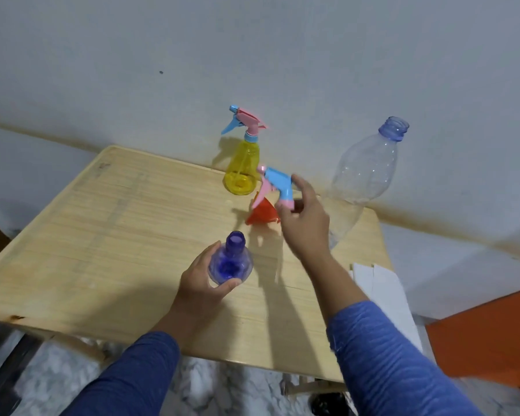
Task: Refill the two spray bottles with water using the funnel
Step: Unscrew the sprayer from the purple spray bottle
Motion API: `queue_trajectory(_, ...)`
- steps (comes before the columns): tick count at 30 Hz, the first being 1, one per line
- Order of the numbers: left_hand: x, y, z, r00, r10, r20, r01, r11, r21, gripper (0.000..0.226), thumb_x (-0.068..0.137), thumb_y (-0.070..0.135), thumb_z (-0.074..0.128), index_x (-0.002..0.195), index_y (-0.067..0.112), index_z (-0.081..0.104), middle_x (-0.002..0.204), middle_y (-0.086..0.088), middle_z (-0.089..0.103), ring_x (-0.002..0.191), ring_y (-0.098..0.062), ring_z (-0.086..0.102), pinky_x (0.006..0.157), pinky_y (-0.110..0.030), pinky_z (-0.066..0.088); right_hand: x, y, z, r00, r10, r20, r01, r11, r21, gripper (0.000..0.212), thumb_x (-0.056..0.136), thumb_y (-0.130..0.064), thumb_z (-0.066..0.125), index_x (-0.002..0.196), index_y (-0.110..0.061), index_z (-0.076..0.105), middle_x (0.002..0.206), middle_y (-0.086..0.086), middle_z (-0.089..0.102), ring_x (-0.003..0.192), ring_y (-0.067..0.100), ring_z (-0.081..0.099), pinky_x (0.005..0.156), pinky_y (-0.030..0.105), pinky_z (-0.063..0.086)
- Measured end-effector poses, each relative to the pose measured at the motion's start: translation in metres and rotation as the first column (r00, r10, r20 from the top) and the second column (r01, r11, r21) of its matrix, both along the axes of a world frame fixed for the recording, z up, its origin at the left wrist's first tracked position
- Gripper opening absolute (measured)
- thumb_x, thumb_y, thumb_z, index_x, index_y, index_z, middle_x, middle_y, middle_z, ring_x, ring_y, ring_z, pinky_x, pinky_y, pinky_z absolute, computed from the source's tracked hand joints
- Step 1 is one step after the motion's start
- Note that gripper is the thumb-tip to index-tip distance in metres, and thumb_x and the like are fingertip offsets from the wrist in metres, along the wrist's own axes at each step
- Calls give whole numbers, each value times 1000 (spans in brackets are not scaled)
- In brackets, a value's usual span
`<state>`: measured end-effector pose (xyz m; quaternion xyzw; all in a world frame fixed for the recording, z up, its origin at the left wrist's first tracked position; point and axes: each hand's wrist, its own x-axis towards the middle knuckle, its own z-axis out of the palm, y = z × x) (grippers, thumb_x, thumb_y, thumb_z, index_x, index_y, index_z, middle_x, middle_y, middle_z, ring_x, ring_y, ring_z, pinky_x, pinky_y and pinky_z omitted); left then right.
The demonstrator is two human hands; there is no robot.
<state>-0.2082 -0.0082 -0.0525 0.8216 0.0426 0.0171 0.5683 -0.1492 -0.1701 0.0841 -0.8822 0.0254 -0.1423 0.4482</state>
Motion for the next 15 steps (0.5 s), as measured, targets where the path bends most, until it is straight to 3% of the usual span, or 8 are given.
queue_trajectory(6, 1, 1, -4, 999, -4, 34, 3, 999, 44, 82, 63, 38, 79, 137, 26, 44, 132, 10, 54, 119, -8, 52, 100, -27, 44, -36, -12, -91, 946, -91, -312, 77, 995, -58, 55, 87, -18, 55, 140, -25, 40, 98, 7, 67, 90, 21, 60, 74, 26, 40)
queue_trajectory(9, 2, 1, -5, 998, -6, 59, 0, 996, 89, 82, 66, 31, 82, 137, 23, 42, 134, 7, 52, 119, -10, 51, 98, -25, 44, -39, -13, -107, 929, -99, -357, 60, 991, -120, 54, 88, -18, 53, 140, -22, 40, 106, 11, 66, 99, 25, 58, 77, 27, 40)
queue_trajectory(12, 2, 0, -4, 997, -7, 76, -2, 993, 121, 84, 63, 38, 79, 137, 22, 42, 134, 6, 53, 118, -11, 51, 97, -27, 46, -38, -12, -113, 925, -93, -369, 35, 986, -163, 54, 88, -18, 53, 140, -19, 40, 111, 14, 63, 103, 28, 57, 83, 31, 42)
queue_trajectory(15, 2, -1, -4, 997, 14, 79, -24, 992, 127, 82, 66, 28, 83, 137, 21, 43, 134, 5, 53, 118, -11, 51, 97, -24, 44, -37, -13, -115, 923, -82, -376, 7, 980, -198, 55, 88, -20, 55, 141, -18, 39, 112, 14, 62, 105, 28, 55, 87, 33, 44)
